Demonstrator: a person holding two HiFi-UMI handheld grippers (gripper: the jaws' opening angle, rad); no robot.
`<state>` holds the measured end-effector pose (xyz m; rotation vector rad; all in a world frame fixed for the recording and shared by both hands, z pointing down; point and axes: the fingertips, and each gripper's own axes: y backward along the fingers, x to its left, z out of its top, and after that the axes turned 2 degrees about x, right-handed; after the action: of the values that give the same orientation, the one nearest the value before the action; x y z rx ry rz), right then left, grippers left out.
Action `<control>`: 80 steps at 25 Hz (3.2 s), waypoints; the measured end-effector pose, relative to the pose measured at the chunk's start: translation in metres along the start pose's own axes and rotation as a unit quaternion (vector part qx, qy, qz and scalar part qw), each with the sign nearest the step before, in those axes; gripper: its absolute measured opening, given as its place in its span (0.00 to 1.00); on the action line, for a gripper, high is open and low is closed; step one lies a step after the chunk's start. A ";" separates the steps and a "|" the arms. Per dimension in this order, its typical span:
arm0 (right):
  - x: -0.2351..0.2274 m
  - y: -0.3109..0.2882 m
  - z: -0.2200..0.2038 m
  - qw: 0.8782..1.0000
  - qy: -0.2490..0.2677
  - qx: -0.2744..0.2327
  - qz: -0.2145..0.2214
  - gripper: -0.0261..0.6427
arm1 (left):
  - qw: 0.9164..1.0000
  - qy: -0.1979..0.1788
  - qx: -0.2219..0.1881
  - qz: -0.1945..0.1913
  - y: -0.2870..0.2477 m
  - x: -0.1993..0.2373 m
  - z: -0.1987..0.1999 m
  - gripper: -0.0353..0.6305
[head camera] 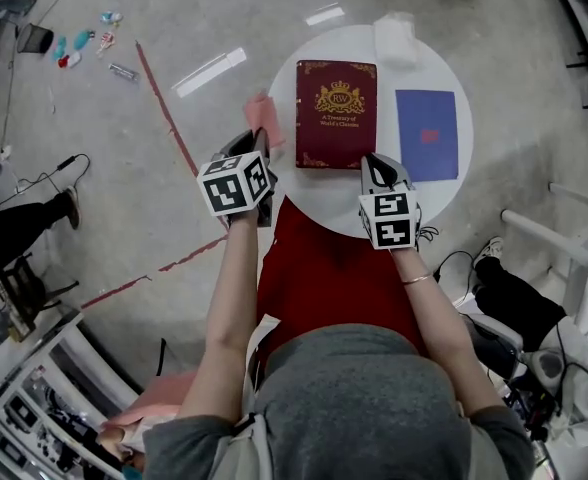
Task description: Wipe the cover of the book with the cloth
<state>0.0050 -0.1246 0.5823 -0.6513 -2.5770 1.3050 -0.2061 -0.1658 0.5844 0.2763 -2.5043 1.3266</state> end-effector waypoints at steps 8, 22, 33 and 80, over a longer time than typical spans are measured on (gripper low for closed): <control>-0.003 0.000 0.001 1.000 -0.023 0.006 -0.006 0.08 | 0.995 -0.098 -0.001 -0.002 -0.056 -0.016 0.071 0.10; -0.005 0.000 0.004 1.000 -0.025 0.007 -0.009 0.08 | 0.975 -0.219 0.030 -0.026 -0.080 -0.059 0.073 0.10; -0.003 0.000 0.000 1.000 0.009 0.003 -0.009 0.08 | 0.982 -0.177 0.050 -0.040 -0.044 -0.067 0.005 0.10; 0.004 0.002 -0.004 0.999 0.048 -0.017 0.009 0.08 | 0.995 -0.042 0.032 -0.087 0.023 -0.127 -0.085 0.10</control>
<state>0.0031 -0.1190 0.5827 -0.7266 -2.5260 1.2077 -0.0800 -0.0788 0.5685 0.5633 -2.4419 1.3526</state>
